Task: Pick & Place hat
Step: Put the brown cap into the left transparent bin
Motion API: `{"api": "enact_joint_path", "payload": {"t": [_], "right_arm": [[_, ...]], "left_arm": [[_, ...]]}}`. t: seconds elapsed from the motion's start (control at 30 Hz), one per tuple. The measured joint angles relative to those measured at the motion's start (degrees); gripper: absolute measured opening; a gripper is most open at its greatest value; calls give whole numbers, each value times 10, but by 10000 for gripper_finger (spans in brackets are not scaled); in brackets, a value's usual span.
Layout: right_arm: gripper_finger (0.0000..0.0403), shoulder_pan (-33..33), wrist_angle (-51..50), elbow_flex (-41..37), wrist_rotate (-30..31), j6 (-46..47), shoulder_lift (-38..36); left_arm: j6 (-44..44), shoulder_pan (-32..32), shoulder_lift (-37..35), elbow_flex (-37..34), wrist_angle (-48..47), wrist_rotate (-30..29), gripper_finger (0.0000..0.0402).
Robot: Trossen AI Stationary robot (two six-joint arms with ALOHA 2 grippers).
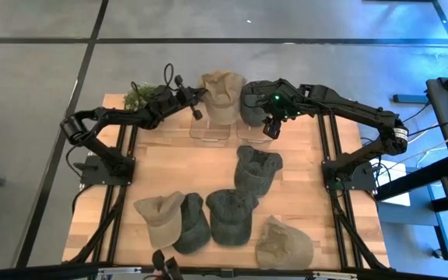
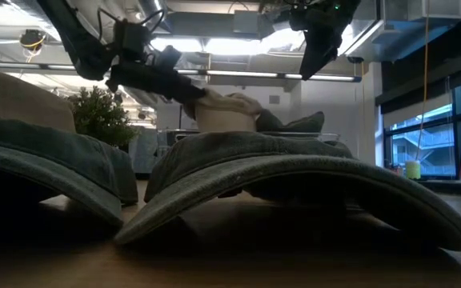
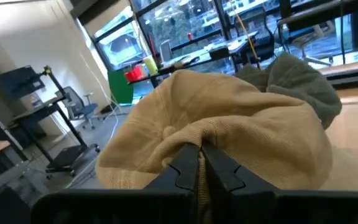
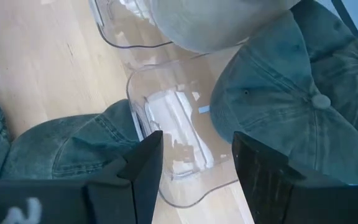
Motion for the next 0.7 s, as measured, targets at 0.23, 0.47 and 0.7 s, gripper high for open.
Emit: {"api": "enact_joint_path", "payload": {"t": [0.23,0.47,0.7], "right_arm": [[193,0,0,0,0,-4,0],[193,0,1,0,0,-7,0],[193,0,11,0,0,-9,0]], "left_arm": [[23,5,-17,0,4,-29,5],[13,13,-19,0,-99,-50,5],[40,13,-19,0,-160,-115,14]]}}
